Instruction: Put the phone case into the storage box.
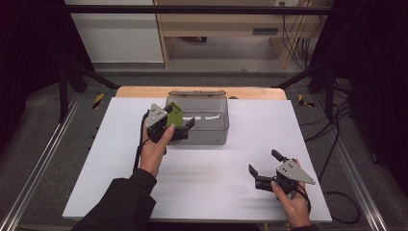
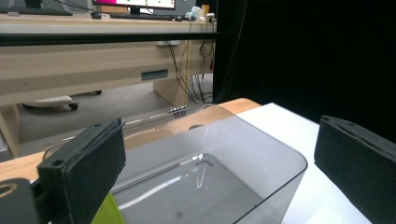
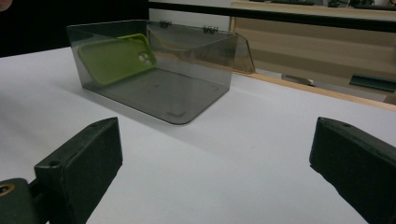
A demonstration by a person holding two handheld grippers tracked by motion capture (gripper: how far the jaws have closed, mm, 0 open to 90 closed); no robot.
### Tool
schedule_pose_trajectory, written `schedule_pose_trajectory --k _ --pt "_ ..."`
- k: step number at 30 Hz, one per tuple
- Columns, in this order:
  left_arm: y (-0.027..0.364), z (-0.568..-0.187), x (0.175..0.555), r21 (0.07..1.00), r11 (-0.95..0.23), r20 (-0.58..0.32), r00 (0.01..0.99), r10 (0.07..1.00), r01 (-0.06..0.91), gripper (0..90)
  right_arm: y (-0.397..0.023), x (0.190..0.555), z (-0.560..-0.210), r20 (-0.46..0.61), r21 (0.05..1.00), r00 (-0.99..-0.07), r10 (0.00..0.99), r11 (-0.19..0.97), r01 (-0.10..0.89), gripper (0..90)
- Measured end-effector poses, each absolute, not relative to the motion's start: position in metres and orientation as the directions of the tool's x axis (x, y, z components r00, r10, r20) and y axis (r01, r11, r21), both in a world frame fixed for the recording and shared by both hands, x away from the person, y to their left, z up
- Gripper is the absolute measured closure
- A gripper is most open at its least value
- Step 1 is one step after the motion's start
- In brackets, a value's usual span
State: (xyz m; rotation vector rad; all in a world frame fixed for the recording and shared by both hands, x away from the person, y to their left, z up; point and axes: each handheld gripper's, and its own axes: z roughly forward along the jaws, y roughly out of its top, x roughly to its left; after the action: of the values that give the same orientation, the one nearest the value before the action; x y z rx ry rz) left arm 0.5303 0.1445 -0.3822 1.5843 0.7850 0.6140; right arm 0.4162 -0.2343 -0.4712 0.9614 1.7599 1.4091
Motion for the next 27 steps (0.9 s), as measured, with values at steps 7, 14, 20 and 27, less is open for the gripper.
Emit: schedule_pose_trajectory --k 7,14,20,27 --pt "0.149 -0.378 0.526 0.988 -0.073 -0.030 0.638 0.769 0.135 1.9 -0.234 0.416 -0.472 -0.061 0.982 -0.493 0.868 0.140 0.126 2.6" --pt "0.156 -0.373 0.525 0.992 -0.060 -0.027 0.637 0.770 0.114 1.8 -0.234 0.416 -0.472 -0.061 0.983 -0.491 0.869 0.138 0.122 2.5" --pt "0.166 -0.368 0.523 0.994 -0.050 -0.024 0.638 0.770 0.098 1.9 -0.233 0.417 -0.473 -0.062 0.984 -0.491 0.869 0.136 0.116 2.5" --pt "0.182 -0.360 0.519 0.996 -0.028 -0.032 0.632 0.774 0.085 1.8 -0.233 0.417 -0.473 -0.060 0.985 -0.490 0.869 0.132 0.114 2.5"
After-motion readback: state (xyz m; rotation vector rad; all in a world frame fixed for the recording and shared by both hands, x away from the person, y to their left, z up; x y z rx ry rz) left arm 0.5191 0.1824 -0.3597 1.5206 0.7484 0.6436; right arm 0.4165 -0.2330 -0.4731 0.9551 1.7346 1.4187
